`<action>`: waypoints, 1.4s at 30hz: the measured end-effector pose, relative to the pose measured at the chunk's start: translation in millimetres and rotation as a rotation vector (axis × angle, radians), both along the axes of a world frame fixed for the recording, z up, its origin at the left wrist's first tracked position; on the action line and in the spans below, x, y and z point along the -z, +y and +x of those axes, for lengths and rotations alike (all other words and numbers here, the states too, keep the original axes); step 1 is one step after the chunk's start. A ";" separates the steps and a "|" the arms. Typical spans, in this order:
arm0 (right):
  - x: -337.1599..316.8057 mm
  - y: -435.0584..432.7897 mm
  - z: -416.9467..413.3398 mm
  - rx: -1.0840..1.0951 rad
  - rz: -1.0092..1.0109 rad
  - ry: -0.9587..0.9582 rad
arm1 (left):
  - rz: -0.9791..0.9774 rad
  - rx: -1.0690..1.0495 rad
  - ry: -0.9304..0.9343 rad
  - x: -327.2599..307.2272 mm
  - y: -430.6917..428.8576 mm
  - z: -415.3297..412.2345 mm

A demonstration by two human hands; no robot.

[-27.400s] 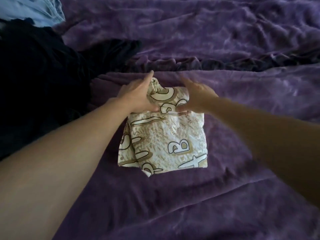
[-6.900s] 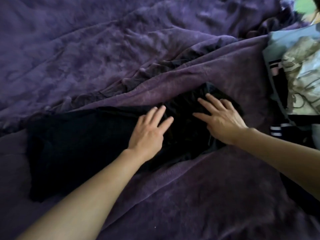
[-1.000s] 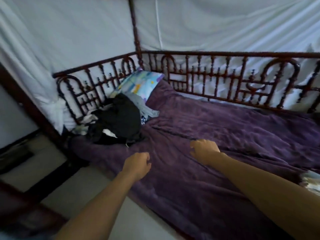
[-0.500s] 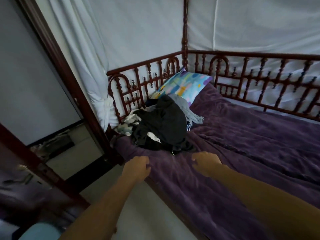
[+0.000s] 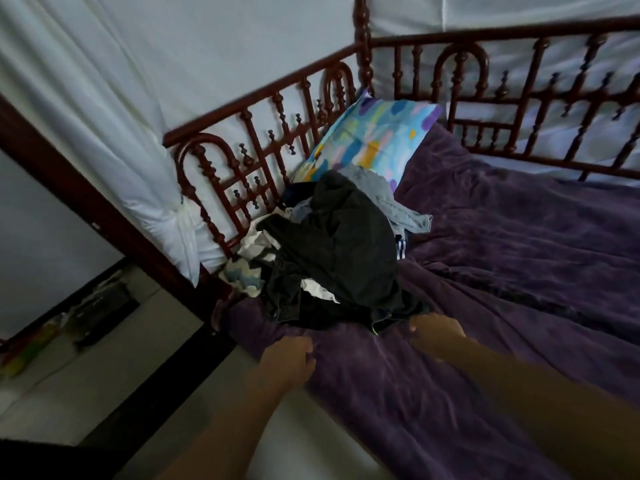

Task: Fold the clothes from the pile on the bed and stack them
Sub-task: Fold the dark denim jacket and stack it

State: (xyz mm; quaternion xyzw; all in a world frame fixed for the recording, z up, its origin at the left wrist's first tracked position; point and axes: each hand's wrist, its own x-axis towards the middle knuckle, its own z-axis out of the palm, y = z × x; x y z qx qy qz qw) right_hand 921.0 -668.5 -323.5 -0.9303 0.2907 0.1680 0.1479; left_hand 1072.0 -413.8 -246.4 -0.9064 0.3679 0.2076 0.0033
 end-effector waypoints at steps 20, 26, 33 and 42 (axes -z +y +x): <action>122.7 -117.3 118.1 0.475 0.122 0.296 | 0.004 0.487 0.287 178.3 -215.0 187.9; 199.6 -145.0 185.5 0.641 0.196 0.297 | -0.050 0.551 0.318 230.6 -232.5 227.6; 182.6 -136.2 186.5 1.219 0.831 -0.040 | -0.008 0.700 0.268 239.0 -235.0 212.7; 18.0 -131.0 138.6 1.112 1.182 -0.453 | -0.350 0.373 0.279 159.1 -267.6 209.9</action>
